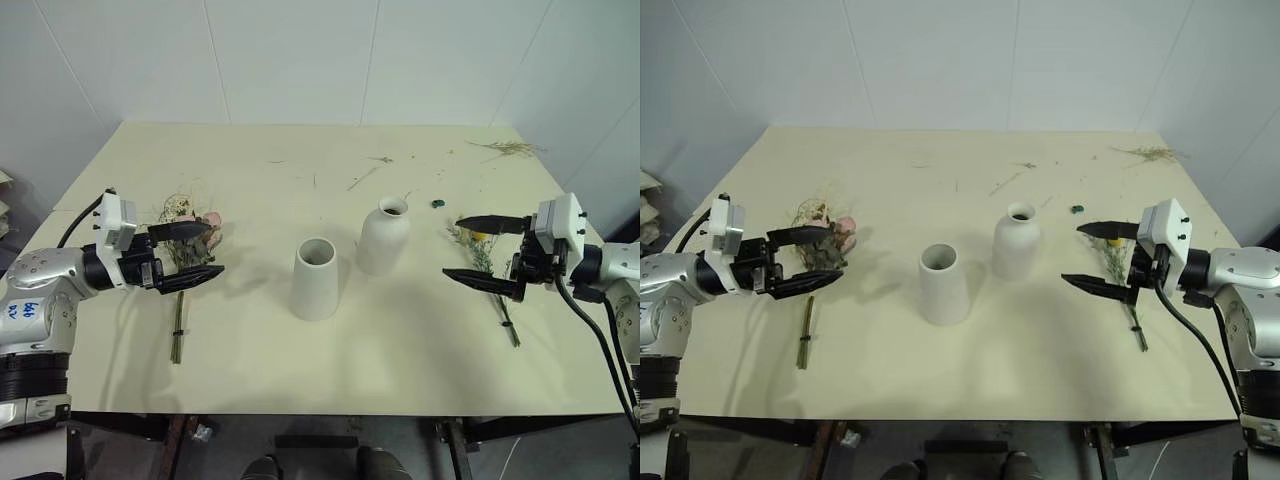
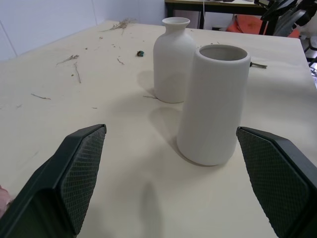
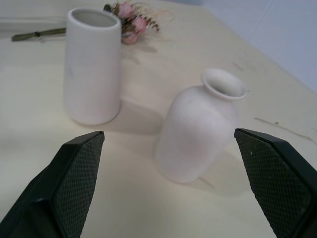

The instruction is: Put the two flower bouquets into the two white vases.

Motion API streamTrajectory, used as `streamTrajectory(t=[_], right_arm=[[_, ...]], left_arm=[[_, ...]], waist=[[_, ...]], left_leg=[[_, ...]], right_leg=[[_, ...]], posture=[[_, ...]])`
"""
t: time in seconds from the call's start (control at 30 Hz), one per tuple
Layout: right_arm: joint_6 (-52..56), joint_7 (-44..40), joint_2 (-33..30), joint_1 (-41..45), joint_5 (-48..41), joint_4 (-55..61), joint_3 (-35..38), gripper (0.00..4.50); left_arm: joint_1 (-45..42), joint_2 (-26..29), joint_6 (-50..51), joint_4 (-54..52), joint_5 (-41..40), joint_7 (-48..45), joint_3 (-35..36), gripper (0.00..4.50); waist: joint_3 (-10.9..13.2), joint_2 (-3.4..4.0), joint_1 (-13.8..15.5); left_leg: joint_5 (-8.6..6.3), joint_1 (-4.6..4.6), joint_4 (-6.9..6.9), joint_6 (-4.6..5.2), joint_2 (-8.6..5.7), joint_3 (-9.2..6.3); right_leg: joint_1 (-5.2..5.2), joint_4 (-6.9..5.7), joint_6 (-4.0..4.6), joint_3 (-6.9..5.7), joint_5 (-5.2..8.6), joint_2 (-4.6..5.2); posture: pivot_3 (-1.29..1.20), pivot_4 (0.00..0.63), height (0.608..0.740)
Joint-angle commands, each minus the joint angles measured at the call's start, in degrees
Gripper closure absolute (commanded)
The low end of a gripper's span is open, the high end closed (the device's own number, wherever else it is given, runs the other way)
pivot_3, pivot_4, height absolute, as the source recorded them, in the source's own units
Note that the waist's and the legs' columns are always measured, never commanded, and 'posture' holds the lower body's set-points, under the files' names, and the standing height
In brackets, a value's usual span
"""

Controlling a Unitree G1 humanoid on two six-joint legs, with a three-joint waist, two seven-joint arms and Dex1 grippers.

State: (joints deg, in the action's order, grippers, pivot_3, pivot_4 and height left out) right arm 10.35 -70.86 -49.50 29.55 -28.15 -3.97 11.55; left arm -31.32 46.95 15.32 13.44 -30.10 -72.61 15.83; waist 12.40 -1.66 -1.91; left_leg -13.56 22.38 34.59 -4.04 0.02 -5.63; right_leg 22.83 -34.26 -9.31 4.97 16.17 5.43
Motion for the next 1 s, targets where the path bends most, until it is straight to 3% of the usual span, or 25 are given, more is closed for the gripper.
streamTrajectory(t=[0.03, 0.23, 0.4, 0.5, 0.6, 0.77, 1.0], right_arm=[[-2.31, 0.39, 0.40, 1.64, -0.21, -0.04, 1.34, 0.05], [0.24, -0.72, -0.34, -0.10, -3.20, 5.48, 1.75, 0.05], [2.31, -1.39, -0.65, 2.95, -4.64, 7.09, 1.00, 0.05], [2.13, -2.93, -0.56, 3.94, -4.54, 6.59, 0.28, 0.05], [1.67, -4.61, -0.35, 3.63, -4.18, 5.86, -0.24, 0.05], [0.68, -3.48, 2.12, 1.69, -4.22, 6.68, -0.65, 0.05], [0.29, -0.96, 4.74, -1.73, -4.62, 10.71, -0.76, 0.05]], left_arm=[[-0.45, 1.19, -0.17, -2.43, -1.97, 0.22, 2.47, 0.00], [-0.35, 2.35, 1.41, -1.52, -1.36, 0.43, 2.29, 0.00], [0.12, 9.26, 3.85, 3.20, 7.67, 6.56, -0.43, 0.00], [-1.31, 11.75, 11.23, 3.73, 8.73, 8.48, -2.68, 0.00], [-6.08, 13.65, 21.83, 3.02, 14.89, 15.64, -8.37, 0.00], [-18.01, 12.84, 49.67, -3.20, 20.04, 23.44, -19.86, 0.00], [-27.00, 11.49, 64.81, -3.62, 21.87, 28.12, -28.07, 0.00]], waist=[[0.00, 0.00, 0.02], [0.00, 0.00, 0.08], [0.01, 0.01, -0.46], [0.01, 0.02, -0.67], [0.03, -0.02, -0.21], [0.06, -0.07, 0.15], [0.06, -0.07, -0.69]], left_leg=[[0.00, 0.00, 0.02, 0.00, 0.00, 0.00], [0.00, -0.01, 0.06, 0.00, 0.00, -0.01], [0.00, -0.05, 0.10, 0.00, 0.00, -0.01], [0.00, -0.08, 0.10, 0.00, 0.00, -0.01], [0.00, -0.06, 0.12, 0.00, -0.01, -0.03], [0.00, 0.06, 0.32, 0.00, -0.09, -0.14], [-0.03, 0.07, 0.31, -0.03, -0.10, -0.18]], right_leg=[[0.00, -0.03, 0.00, 0.00, 0.00, 0.00], [0.00, -0.10, 0.01, 0.00, 0.01, 0.00], [0.01, -0.22, 0.02, 0.02, 0.02, -0.01], [0.01, -0.29, 0.05, 0.01, 0.05, -0.02], [0.01, -0.32, 0.04, -0.01, 0.06, -0.02], [0.01, -0.49, -0.08, 0.00, 0.12, -0.03], [0.18, -0.79, -0.06, 0.01, 0.33, -0.04]], posture=[[0.00, 0.150, 0.740], [0.00, 0.150, 0.740], [0.00, 0.150, 0.740], [0.00, 0.150, 0.740], [0.00, 0.150, 0.740], [0.00, 0.150, 0.740], [0.00, 0.150, 0.740]])
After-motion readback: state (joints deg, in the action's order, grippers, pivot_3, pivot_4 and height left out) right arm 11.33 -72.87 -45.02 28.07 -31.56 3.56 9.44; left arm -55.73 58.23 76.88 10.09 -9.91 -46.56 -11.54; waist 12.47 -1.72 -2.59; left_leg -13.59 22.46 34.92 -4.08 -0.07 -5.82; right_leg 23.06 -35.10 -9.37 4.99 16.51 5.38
